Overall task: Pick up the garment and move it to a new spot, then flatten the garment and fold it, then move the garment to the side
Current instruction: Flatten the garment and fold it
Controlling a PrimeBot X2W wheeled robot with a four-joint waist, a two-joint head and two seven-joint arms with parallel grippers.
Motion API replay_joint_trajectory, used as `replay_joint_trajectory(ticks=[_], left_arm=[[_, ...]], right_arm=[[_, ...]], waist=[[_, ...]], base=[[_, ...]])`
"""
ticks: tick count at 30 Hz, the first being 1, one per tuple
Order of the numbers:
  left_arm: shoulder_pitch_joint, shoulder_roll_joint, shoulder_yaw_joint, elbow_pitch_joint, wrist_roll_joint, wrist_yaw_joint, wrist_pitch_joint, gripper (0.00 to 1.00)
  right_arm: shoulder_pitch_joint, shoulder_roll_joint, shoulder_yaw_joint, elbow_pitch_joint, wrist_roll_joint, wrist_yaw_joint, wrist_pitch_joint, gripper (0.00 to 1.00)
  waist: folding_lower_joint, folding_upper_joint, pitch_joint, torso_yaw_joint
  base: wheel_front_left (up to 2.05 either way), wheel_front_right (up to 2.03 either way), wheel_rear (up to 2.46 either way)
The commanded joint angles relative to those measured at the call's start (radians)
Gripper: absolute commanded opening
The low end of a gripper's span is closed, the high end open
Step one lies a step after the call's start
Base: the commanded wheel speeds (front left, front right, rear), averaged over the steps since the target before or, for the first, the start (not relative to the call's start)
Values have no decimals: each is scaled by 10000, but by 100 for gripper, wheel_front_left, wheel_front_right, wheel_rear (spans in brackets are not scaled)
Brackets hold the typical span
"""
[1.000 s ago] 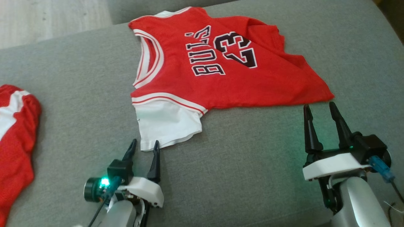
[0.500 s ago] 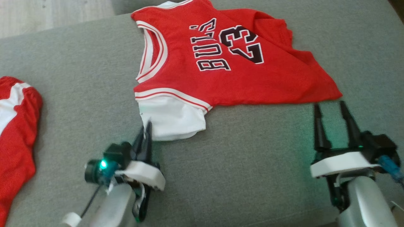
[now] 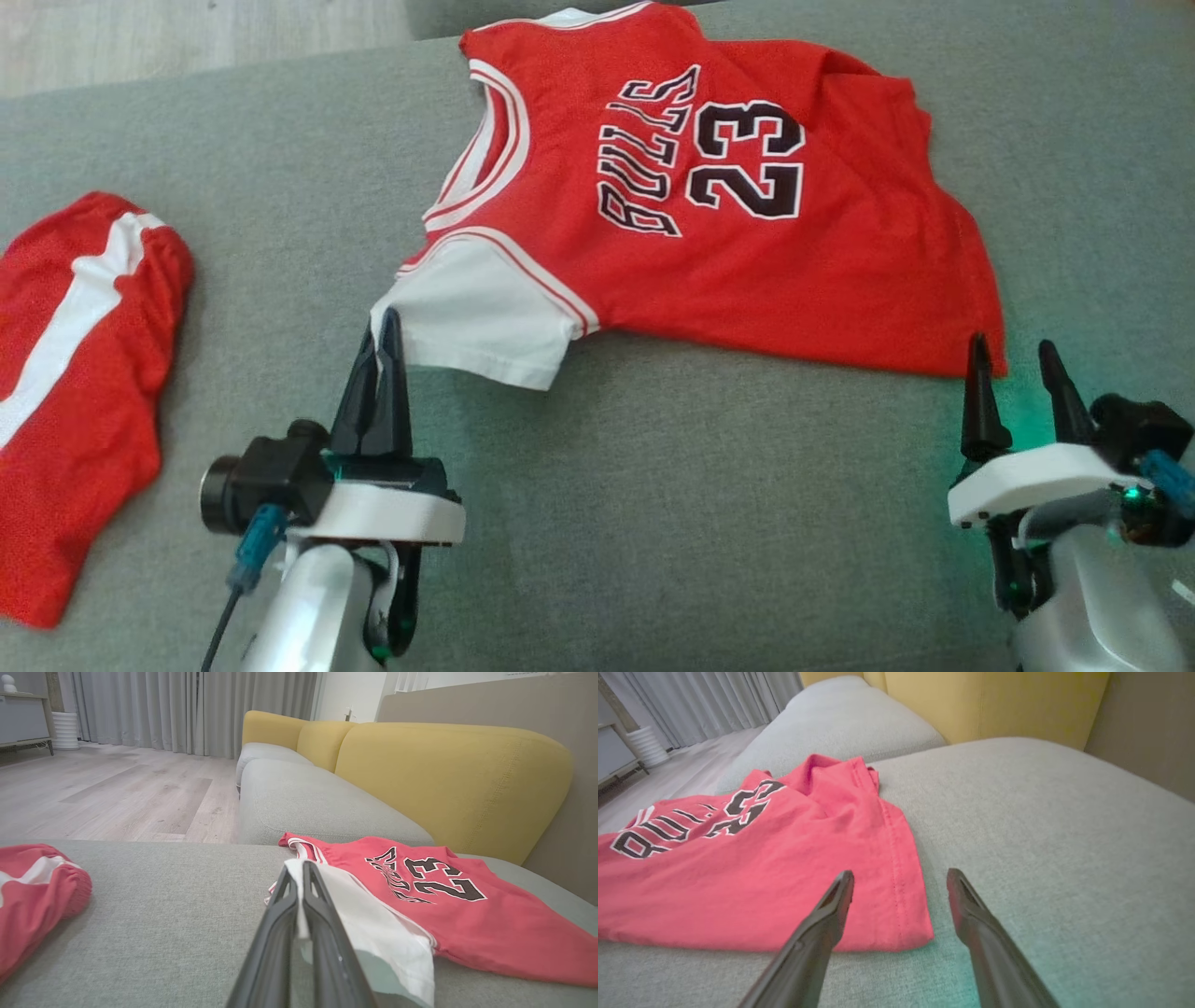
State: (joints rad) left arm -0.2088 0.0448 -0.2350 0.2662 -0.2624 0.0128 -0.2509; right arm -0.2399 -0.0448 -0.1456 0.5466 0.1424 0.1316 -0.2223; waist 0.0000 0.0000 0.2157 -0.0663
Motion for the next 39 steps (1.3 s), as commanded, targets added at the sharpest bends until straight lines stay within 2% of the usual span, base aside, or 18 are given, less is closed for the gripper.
replay_joint_trajectory(ticks=[1,9,15,16,17,22,27,29,34,39], left_arm=[[-137,58,211,-420,15,-30,-107,0],[-152,56,-25,-643,-91,7,-108,0],[-176,56,-84,-700,-74,17,-108,0],[-177,56,-85,-701,-69,15,-108,0],[-179,56,-83,-697,-64,14,-108,0],[-172,55,84,-761,-31,15,-108,0],[-376,102,358,-1078,546,-166,-108,0],[-480,94,564,-1229,499,-288,-108,0],[-929,72,1160,-1841,171,-508,-108,0],[-1037,62,1494,-2343,-253,-744,-108,0]], right_arm=[[-347,-54,88,47,46,-9,75,100],[-1019,-54,6,1845,219,-9,114,100],[-1492,-54,399,2725,450,-9,-33,100],[-1576,-54,496,2854,479,-9,-63,55],[-1668,-54,586,2953,486,-9,-100,0],[-2151,-54,617,2712,299,-9,-314,0],[-2574,-54,742,1318,-254,-9,-374,0],[-2719,-55,819,663,-881,-9,-368,0],[-2984,-139,1307,-696,-1177,-9,221,0],[-2670,-630,1825,-1872,-873,-9,918,0]], waist=[[0,0,12,77],[0,0,164,235],[0,0,237,281],[0,0,244,283],[0,0,247,284],[0,0,129,203],[0,0,-171,47],[0,0,-309,-34],[0,0,-669,-115],[0,0,-1059,-99]], base=[[0,0,0],[0,0,0],[0,0,0],[0,0,0],[0,0,0],[0,0,0],[0,0,0],[0,0,0],[0,0,0],[0,0,0]])
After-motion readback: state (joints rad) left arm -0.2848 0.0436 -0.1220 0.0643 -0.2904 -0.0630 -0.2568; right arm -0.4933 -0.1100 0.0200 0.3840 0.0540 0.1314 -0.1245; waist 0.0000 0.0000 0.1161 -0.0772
